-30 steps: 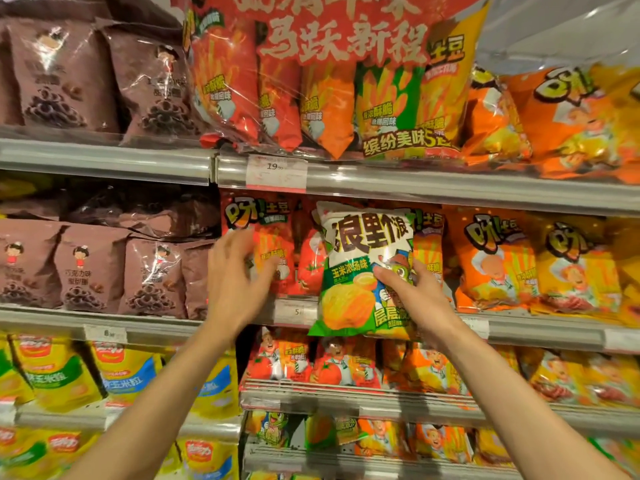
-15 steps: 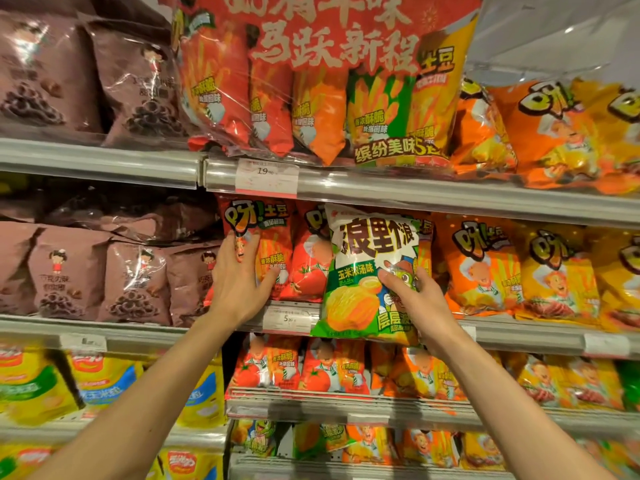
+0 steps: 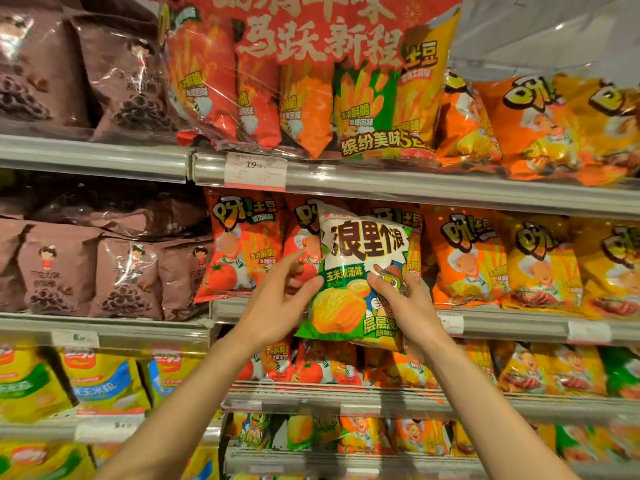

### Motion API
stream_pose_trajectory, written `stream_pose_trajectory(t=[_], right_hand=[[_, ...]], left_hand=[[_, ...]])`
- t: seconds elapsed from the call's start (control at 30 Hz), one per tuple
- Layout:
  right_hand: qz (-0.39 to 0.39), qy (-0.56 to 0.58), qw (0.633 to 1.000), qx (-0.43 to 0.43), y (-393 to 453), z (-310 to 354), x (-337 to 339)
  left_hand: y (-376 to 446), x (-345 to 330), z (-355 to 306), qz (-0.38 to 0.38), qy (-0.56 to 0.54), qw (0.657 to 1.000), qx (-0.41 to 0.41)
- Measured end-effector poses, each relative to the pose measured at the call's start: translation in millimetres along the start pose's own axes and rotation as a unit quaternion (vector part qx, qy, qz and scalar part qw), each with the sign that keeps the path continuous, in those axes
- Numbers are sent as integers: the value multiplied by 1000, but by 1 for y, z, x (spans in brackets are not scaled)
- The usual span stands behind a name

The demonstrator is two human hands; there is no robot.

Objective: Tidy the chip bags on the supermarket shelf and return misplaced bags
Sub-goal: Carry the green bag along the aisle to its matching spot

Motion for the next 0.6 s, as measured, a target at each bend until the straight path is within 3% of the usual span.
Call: stream_pose_trajectory(t=[0.1,0.37,0.6], right_hand=[[16,0,1000,9,-30,15,-12],[37,-28,998,30,-79,7,-11],[-17,47,997,-54,-115,-38,37]], left_hand=[[-12,-30,-7,48,-85,995,20],[-43,-63,15,19,-200,977,65],[-80,-112,14,59,-232,966,101]])
Point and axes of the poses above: each hand's wrist, its own y-axis towards the middle knuckle, its own x-axis out of the back of the hand, z = x × y, the point moved 10 cm from there along y, towards the middle knuckle, and after that the axes turned 2 degrees about -y, right-handed, at the moved point
